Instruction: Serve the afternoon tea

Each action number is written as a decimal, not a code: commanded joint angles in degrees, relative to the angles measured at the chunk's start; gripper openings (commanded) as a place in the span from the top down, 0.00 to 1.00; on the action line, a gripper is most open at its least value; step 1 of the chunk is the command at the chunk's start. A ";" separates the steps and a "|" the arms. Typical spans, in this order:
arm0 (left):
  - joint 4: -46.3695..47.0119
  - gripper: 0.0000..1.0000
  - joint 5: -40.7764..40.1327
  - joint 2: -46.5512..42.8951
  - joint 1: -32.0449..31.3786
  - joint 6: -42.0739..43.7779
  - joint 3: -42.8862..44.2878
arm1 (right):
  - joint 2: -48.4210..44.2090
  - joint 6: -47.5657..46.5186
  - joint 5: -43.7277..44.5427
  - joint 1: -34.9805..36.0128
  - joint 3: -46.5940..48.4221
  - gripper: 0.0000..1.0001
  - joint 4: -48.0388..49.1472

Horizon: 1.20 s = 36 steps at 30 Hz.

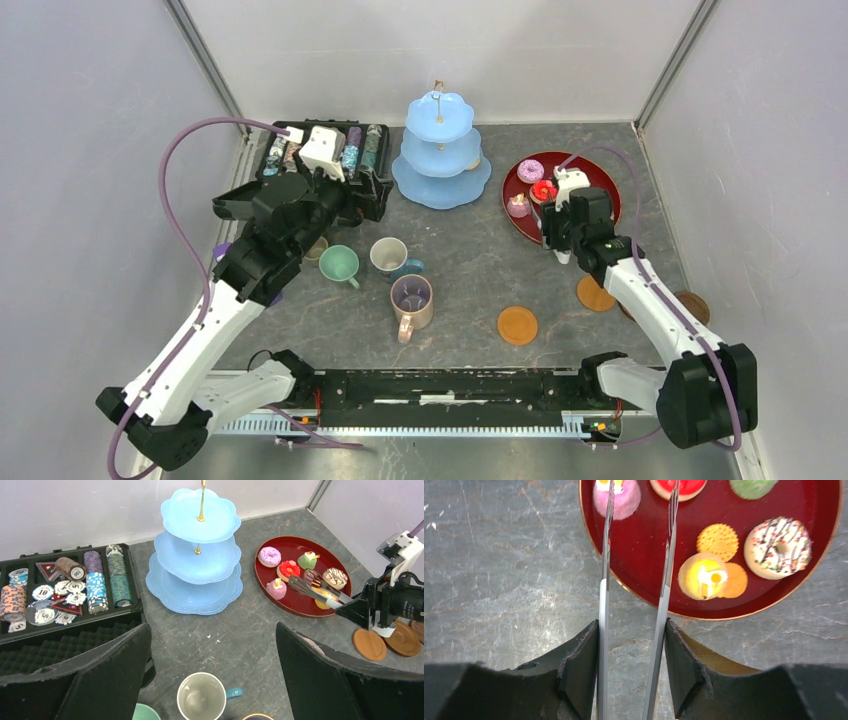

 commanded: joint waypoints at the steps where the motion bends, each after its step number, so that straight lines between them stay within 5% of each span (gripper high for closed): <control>1: 0.70 0.00 -1.39 0.79 -0.26 0.23 -2.11 | 1.43 0.01 -4.05 -0.67 1.49 0.46 -0.21; 27: 2.72 0.00 -2.65 -3.80 -0.26 3.55 -9.34 | 14.01 -1.11 -6.24 -0.73 6.51 0.44 5.99; 36: 2.72 0.00 -2.69 -3.55 -0.26 3.57 -9.46 | 14.92 -1.28 -6.16 -0.73 7.06 0.54 6.44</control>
